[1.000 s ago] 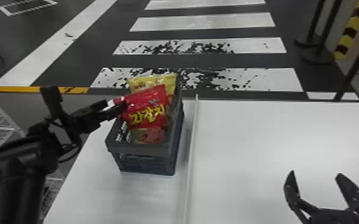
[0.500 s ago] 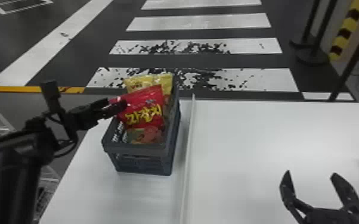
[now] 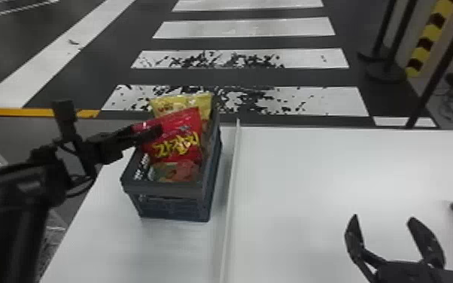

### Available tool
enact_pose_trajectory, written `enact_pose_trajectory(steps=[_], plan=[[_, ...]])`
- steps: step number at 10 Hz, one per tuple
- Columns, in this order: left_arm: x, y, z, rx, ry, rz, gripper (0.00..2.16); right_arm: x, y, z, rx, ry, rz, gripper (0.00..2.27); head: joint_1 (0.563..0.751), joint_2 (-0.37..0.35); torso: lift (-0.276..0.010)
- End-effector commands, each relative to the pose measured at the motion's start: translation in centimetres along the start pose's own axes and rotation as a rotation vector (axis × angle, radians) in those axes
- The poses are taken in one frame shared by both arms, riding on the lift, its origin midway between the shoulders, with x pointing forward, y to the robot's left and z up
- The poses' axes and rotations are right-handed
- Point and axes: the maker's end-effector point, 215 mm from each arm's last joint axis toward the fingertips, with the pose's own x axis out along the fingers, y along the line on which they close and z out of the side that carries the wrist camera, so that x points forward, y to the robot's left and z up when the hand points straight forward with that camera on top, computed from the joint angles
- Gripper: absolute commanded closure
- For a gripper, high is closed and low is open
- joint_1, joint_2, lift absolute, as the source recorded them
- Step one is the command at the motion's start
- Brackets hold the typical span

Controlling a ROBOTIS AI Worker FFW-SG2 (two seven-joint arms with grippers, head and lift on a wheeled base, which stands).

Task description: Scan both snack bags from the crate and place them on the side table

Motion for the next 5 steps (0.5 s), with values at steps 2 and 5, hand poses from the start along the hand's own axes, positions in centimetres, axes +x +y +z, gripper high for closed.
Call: enact_pose_trajectory(steps=[2,5], plan=[[0.1,-0.3,-0.5,-0.006,0.007,-0.008,1.79,0.0,0.0,0.0,0.001,0.001,0.000,0.08,0.695,0.105,-0.095],[0.1,-0.6,-1.7,-0.003,0.028,-0.007,2.14,0.0,0.0,0.0,0.001,0.001,0.000,0.08,0.695,0.103,-0.095]])
